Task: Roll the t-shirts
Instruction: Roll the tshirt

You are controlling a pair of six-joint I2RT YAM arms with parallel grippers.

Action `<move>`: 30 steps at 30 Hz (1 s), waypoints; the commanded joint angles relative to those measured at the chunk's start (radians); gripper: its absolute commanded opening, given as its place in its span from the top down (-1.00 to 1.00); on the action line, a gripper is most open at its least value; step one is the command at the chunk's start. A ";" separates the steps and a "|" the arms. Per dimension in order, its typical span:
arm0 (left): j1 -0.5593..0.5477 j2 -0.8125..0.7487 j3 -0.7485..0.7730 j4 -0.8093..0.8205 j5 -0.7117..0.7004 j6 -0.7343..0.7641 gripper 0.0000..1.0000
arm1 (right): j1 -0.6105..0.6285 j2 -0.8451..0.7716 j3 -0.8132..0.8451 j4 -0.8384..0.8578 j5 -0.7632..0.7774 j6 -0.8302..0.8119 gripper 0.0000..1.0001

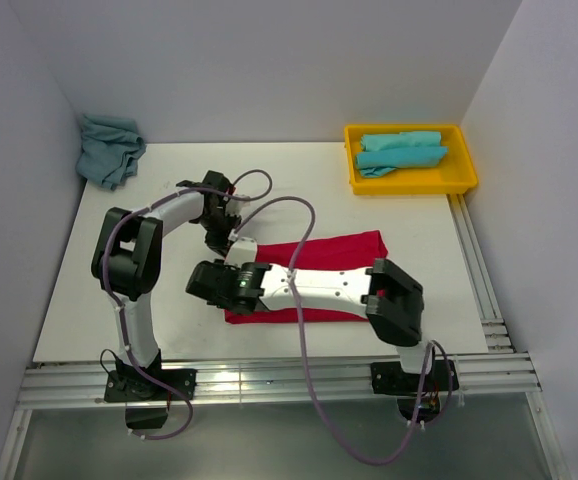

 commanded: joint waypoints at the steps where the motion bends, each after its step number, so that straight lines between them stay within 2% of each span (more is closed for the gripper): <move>1: -0.007 -0.006 0.022 0.031 -0.107 0.013 0.99 | -0.032 0.130 0.130 -0.106 0.110 -0.097 0.00; 6: -0.012 0.002 0.043 0.016 -0.124 0.016 0.99 | -0.061 0.260 0.306 -0.129 0.153 -0.163 0.00; 10: -0.016 0.002 0.054 0.006 -0.129 0.014 0.99 | -0.069 0.361 0.415 -0.223 0.184 -0.169 0.00; 15: -0.018 0.007 0.060 0.002 -0.127 0.016 0.99 | -0.069 0.386 0.388 -0.203 0.141 -0.168 -0.01; 22: -0.018 0.011 0.068 -0.003 -0.121 0.019 0.92 | -0.055 0.422 0.371 -0.304 0.112 -0.100 -0.04; 30: -0.018 0.010 0.101 -0.018 -0.084 0.026 0.33 | -0.026 0.448 0.346 -0.343 0.046 -0.068 -0.07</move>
